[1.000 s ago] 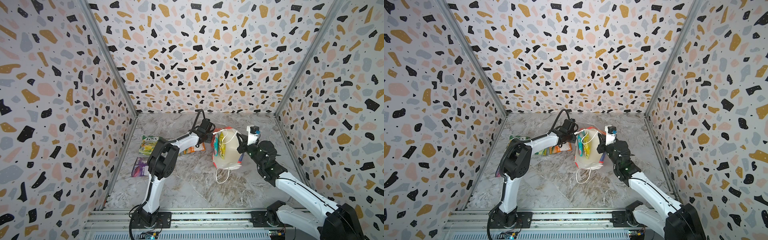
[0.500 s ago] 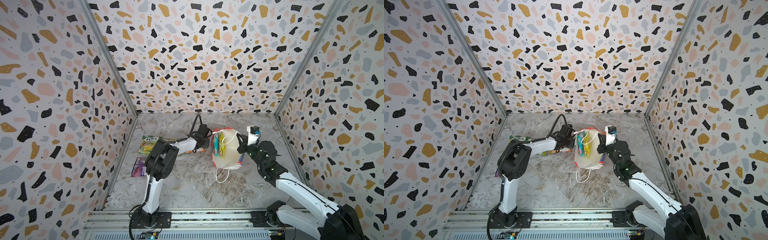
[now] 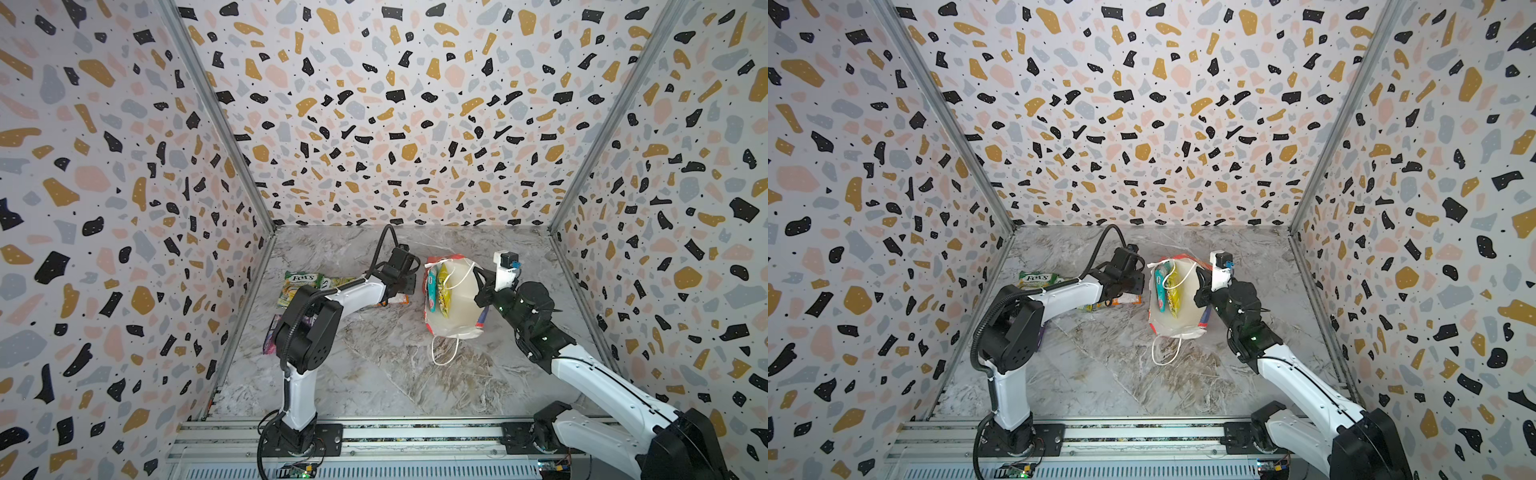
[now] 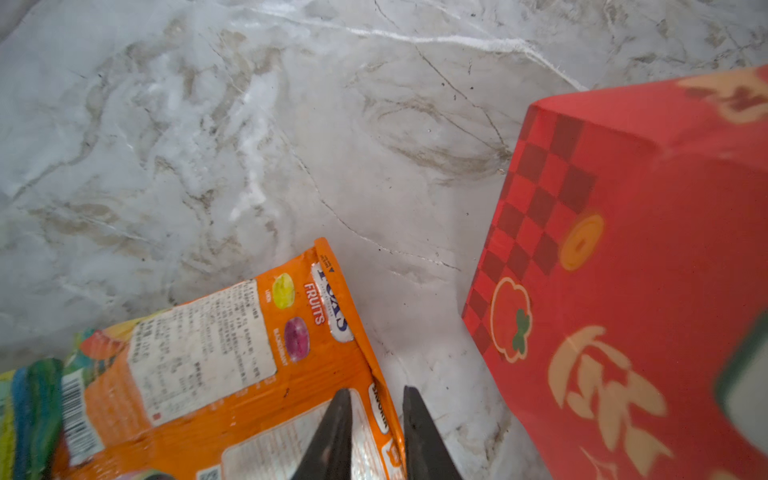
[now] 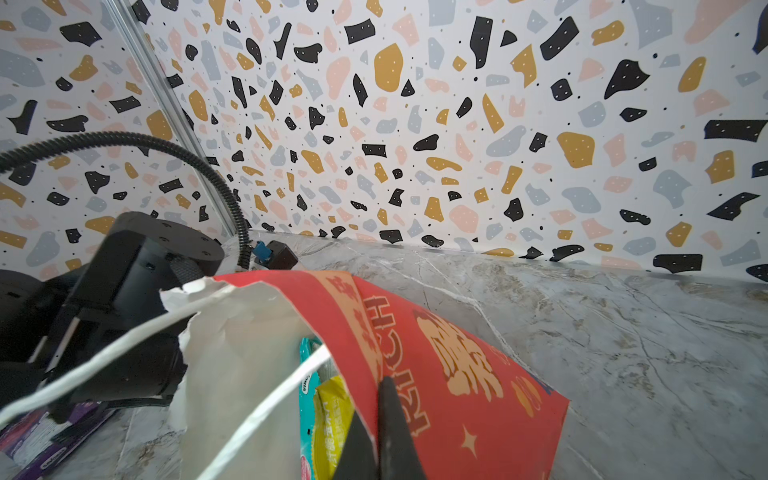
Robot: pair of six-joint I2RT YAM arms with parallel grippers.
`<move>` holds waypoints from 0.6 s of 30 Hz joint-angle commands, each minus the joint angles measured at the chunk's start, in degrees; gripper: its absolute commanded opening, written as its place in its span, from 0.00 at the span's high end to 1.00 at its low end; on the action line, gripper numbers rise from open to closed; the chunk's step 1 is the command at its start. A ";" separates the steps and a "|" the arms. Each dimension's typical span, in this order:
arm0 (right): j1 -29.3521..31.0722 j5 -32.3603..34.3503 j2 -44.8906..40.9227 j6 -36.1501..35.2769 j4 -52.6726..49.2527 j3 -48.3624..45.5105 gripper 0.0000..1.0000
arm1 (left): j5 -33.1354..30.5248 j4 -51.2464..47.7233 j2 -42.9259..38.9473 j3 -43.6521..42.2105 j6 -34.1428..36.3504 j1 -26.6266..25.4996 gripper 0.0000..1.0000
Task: Take the snacks out of the paper bag
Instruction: 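Raise the left gripper and move it back toward the bag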
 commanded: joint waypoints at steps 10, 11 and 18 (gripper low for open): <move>-0.26 -0.47 -1.24 0.56 -0.69 1.64 1.00 | -9.35 8.17 -29.93 -13.10 -1.70 -8.30 0.66; -0.26 -0.73 -1.09 0.70 -0.92 1.95 1.00 | -11.56 9.99 -32.67 -15.13 -1.02 -10.95 0.65; -0.17 -1.06 0.52 2.26 -2.34 4.16 1.00 | -18.84 15.88 -38.07 -21.57 1.07 -24.44 0.67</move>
